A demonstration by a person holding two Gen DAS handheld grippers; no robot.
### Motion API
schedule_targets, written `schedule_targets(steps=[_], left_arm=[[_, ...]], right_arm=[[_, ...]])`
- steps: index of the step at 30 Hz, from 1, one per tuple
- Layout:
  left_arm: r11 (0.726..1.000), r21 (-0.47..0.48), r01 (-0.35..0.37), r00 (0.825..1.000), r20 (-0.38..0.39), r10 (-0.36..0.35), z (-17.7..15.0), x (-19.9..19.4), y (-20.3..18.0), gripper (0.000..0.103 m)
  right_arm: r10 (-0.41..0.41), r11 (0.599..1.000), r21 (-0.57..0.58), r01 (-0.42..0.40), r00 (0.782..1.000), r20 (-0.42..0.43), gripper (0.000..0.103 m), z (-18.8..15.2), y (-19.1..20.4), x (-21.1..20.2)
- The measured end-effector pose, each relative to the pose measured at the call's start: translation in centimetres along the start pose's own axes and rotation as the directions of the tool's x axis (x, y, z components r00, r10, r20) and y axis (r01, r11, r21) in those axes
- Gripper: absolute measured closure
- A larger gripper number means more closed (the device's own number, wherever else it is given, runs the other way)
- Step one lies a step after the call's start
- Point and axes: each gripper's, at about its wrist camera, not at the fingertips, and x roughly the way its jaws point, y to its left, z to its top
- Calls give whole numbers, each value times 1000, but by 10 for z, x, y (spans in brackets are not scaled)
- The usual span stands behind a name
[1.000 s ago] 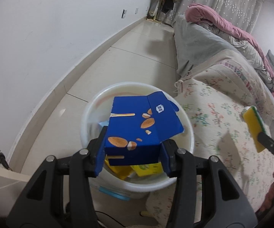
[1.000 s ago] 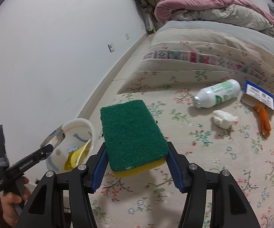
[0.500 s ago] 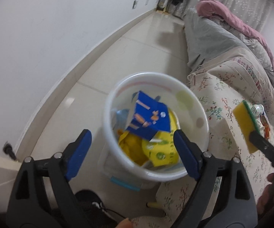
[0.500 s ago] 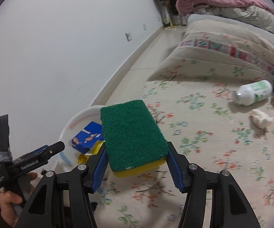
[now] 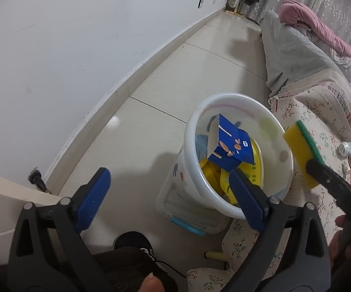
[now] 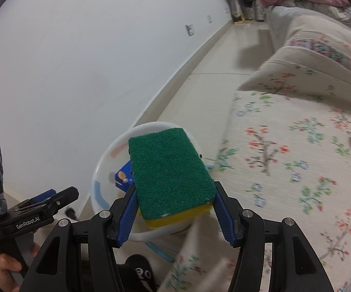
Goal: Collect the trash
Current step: 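Open the left tool over the bin while the right tool drops the sponge in, then move both open tools back toward the white bottle and tissue on the bed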
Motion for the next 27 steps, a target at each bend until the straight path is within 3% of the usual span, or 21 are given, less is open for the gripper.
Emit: schedule_targets(steps=[7,11,21,27], left_arm=[[1000,12,-7,1000,6,7,1,0,0,5],[1000,5,-17,1000,8,17,1,-1,1,5],[1000,19,-4,1000,8,4,1,-2,-3,3],[999,44,14,1000,17,-15,0,-7,-14,1]], right_arm=[[23,999,-30,-23,1000,-4,40,6,6,17],[25,999,-44,-24,999,23,18,5,10,15],[18,1000,-7,-17,998,65,18,-2,0,-13],[-61,998,33,58,995,82,18,-1,-16,-41]])
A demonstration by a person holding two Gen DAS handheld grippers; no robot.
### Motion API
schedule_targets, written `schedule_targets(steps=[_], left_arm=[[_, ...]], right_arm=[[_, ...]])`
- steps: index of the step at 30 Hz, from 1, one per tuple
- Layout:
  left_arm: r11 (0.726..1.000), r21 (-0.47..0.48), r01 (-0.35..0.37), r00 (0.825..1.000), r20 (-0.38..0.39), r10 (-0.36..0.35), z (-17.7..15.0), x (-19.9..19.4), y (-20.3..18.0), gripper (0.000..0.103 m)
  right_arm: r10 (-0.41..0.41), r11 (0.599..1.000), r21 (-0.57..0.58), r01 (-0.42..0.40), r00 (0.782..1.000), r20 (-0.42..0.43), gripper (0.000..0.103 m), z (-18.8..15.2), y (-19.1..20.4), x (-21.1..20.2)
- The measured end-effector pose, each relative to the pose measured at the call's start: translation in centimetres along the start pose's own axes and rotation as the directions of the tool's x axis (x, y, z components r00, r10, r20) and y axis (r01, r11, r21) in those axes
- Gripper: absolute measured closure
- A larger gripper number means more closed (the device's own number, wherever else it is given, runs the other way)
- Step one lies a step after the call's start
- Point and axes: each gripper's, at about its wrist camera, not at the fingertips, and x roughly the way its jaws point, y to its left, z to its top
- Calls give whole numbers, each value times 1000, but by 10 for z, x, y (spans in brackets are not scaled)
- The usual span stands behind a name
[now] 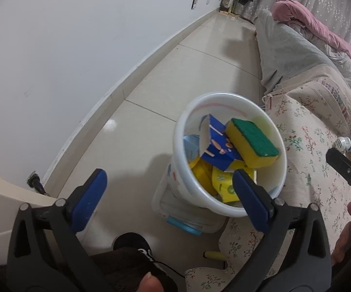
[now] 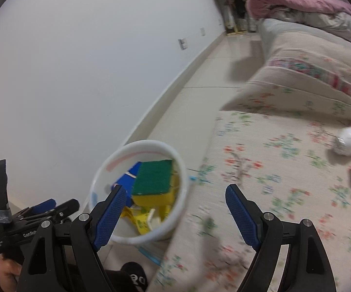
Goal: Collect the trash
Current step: 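Move both open tools back toward the white bottle and tissue on the bed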
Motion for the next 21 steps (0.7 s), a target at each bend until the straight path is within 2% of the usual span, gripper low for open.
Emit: schedule_targets(steps=[7,14,21], left_arm=[[998,63,14,1000,10,-15,-3,-6,-25,1],[991,127,48,999,14,-50,-6,-14,-60,1],[976,200,83,996,6,-86,-12,-19,-101,0]], right_arm=[[-115,993,33,114,993,31,18,-5,-21,-37],[-258,966,51,255,965,53,16,-15,-59,-73],[-330,937,134,322,943,46,16,-24,-106,-97]])
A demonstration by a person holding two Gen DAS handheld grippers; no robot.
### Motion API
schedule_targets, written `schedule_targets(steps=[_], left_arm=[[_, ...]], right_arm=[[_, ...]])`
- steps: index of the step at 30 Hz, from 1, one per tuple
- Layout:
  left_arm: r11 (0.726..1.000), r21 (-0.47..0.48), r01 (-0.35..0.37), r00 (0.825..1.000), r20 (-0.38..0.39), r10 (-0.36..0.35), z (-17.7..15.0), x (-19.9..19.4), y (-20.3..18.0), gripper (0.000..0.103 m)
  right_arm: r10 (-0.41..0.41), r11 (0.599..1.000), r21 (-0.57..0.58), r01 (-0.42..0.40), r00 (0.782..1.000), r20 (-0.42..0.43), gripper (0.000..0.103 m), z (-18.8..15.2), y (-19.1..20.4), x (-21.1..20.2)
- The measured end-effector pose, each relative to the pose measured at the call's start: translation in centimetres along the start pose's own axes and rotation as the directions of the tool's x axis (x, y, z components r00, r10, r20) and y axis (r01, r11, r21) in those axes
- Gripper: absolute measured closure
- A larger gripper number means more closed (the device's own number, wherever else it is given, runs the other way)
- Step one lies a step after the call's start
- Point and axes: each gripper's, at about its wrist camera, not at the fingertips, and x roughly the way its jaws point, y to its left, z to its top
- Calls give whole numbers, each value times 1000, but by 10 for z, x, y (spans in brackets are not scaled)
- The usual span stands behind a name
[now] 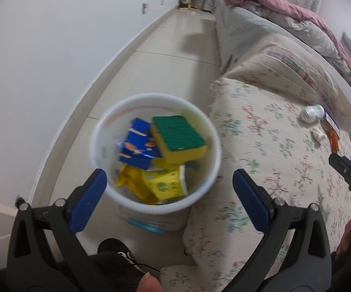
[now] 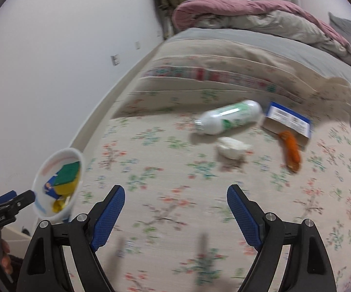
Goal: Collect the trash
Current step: 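Move both open tools back toward the white bottle and tissue on the bed, then grasp the orange item with the right tool while the left tool grasps the white tissue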
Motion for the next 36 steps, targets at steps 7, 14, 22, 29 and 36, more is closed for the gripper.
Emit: schedule_targets(steps=[7,14,22,29,36], left_arm=[[997,66,26,999,-20,-25,-1,6,-40,0],[989,124,75,997,-29,-72,2,13,-81,1],[972,201,118,993,-56,-109,2,31,-126,0],[961,228,153,987,-75,-140,7,49,-154,1],[953,246,179,983,-88,-162,11,63,-176,1]], right_arm=[[-72,994,84,71,997,8,16,-6,-53,-6],[-140,973,185,137,990,4,16,-14,-106,-3],[-166,958,240,157,986,16,16,-11,-139,13],[-152,966,210,149,988,0,40,-1,-144,40],[-133,962,242,125,991,19,67,10,-155,53]])
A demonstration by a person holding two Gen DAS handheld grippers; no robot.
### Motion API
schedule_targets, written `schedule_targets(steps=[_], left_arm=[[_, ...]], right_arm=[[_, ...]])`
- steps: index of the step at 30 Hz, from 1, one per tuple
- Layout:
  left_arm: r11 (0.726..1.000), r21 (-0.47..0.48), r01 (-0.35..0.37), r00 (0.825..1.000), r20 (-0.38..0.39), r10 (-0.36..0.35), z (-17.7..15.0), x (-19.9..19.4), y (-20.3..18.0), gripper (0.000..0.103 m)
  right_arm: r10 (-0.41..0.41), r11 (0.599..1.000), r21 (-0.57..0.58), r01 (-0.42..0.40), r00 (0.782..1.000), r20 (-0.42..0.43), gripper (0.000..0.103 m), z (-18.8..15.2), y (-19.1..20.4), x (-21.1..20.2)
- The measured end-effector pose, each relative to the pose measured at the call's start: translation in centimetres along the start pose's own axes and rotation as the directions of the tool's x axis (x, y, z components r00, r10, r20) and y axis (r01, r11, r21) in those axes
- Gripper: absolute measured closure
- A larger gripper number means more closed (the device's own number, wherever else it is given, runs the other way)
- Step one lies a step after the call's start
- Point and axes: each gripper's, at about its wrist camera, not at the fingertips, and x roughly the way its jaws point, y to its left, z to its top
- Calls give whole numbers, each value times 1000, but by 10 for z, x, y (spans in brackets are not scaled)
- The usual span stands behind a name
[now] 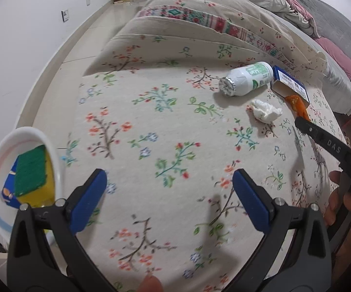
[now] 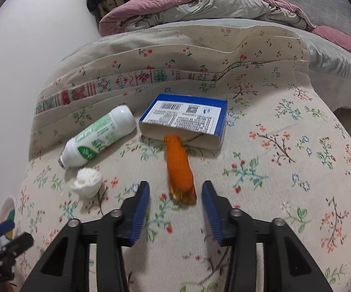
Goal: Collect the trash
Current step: 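Grasp the orange item with the right tool while the left tool grasps the white tissue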
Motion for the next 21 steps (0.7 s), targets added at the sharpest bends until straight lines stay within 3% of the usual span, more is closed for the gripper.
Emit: schedule_targets(steps=[3,12,15,17,21], left_arm=[[1000,5,13,1000,-1,-13,4,5,-5,1],[995,52,90,995,33,-91,19,15,-40,6],[985,76,157,986,38,-160,26,19,-53,17],[975,90,204,978,31,-207,31,23,-62,33],[961,110,253,966,22,-257,37,31,-76,51]], right_arm=[[14,1000,7,-14,1000,-1,86,3,-4,3],[40,998,51,-43,998,52,89,-2,-23,-21],[36,998,49,-39,997,64,89,-7,-27,-33],[27,998,50,-31,997,69,89,-11,-31,-40],[22,997,67,-27,997,72,89,-15,-40,-48]])
